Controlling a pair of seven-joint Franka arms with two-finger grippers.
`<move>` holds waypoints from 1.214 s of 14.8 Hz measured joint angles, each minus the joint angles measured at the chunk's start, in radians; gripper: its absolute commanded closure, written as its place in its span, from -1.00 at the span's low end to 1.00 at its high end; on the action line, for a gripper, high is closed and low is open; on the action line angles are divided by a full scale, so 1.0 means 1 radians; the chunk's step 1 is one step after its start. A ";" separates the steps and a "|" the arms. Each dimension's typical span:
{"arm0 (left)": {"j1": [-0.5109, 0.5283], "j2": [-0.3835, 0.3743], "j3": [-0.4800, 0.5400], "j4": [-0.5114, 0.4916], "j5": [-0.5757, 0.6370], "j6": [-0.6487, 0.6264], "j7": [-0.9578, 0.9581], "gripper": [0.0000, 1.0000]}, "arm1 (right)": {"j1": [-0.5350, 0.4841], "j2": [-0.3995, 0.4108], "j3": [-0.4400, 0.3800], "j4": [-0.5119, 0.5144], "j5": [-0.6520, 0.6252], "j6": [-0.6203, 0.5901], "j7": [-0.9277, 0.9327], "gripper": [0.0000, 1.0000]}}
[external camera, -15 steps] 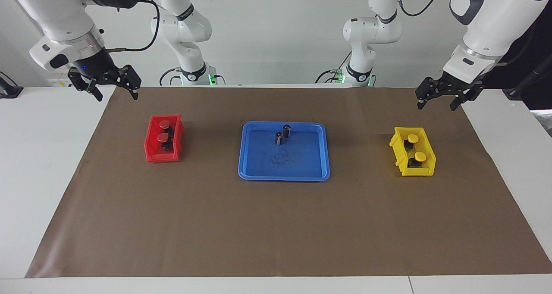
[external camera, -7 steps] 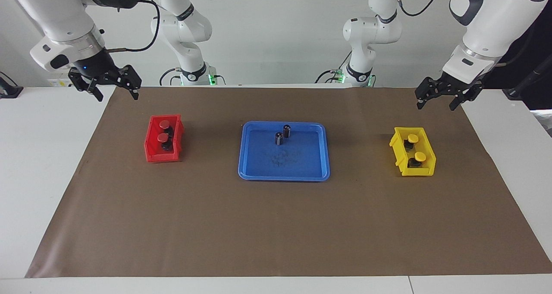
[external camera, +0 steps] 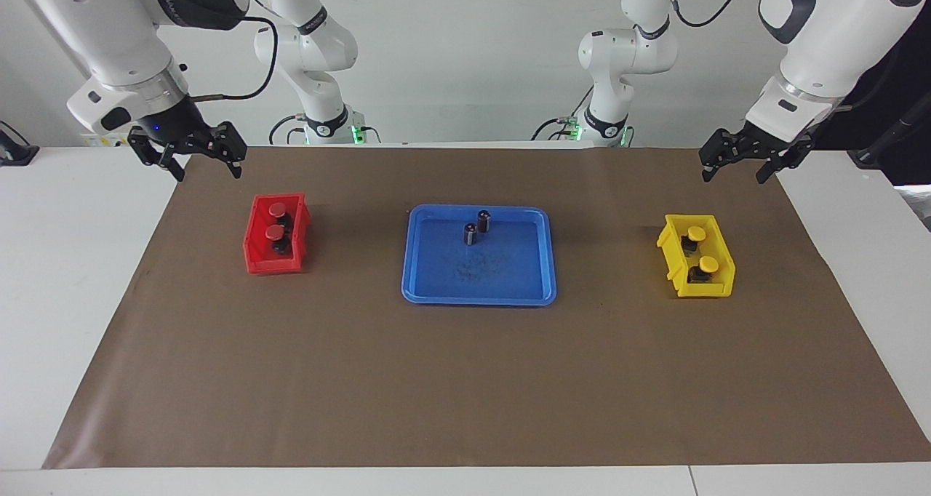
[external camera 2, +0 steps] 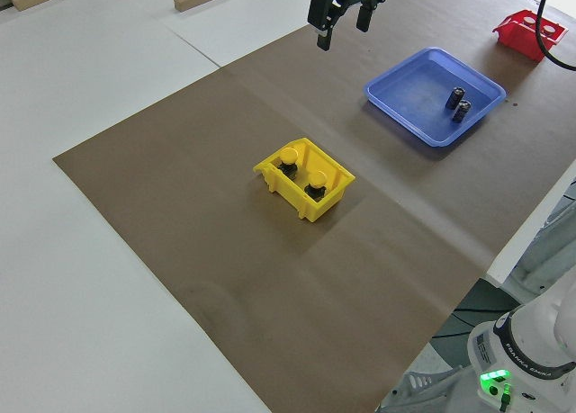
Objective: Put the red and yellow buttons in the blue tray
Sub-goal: 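Reach the right gripper down toward the red buttons in the red holder, then grasp a red button in the red holder with the right gripper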
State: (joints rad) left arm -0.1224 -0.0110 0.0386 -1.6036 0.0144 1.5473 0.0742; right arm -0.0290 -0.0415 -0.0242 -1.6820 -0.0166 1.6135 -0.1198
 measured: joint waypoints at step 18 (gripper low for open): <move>0.033 -0.095 0.009 -0.235 0.000 0.168 0.033 -1.00 | 0.003 0.002 -0.008 -0.542 0.036 0.509 0.050 -0.24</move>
State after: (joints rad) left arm -0.0898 -0.1057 0.0472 -1.8382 0.0145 1.7152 0.1070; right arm -0.0263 -0.0399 -0.0318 -2.2239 0.0194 2.1229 -0.0700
